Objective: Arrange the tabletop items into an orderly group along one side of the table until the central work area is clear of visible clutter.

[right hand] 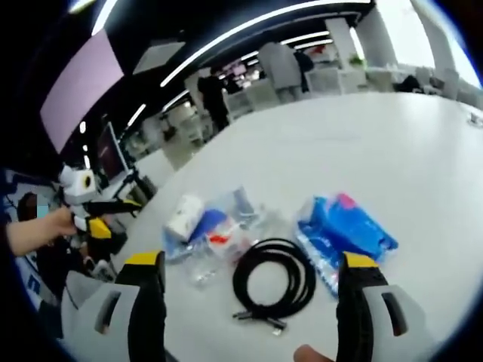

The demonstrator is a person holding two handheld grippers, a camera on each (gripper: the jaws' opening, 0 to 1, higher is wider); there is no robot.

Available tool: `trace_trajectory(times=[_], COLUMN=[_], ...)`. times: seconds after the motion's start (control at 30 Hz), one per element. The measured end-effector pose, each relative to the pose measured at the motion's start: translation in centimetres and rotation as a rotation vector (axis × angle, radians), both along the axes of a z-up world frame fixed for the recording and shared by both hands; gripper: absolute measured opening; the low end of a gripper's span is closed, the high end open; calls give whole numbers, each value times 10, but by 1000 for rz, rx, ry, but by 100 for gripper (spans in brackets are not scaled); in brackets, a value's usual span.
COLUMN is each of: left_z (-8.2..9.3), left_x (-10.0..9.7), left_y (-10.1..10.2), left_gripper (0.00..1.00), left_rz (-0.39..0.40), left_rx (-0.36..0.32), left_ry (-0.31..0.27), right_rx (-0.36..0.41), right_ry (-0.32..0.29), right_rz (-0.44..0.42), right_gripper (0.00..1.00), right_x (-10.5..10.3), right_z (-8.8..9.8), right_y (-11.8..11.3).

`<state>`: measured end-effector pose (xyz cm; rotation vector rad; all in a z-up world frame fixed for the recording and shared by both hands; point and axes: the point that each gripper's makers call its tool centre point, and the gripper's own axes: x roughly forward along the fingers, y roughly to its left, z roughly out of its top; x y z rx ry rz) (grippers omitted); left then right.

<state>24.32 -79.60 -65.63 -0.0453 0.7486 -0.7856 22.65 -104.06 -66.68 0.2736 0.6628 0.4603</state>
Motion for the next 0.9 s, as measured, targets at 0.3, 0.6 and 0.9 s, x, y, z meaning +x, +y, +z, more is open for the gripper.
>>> trace_trajectory(times=[0.3, 0.6, 0.9], left_z=[-10, -9, -6], left_x=[-5, -3, 0], left_y=[-7, -12, -20], left_gripper=[100, 100, 99], left_rz=[-27, -41, -43], left_rx=[24, 36, 33], left_ry=[21, 16, -2], right_rx=[7, 5, 8], right_ry=[3, 12, 27], right_rz=[-2, 38, 51], right_gripper=[91, 90, 88], right_x=[15, 19, 25], right_z=[5, 1, -3], right_y=[7, 20, 24])
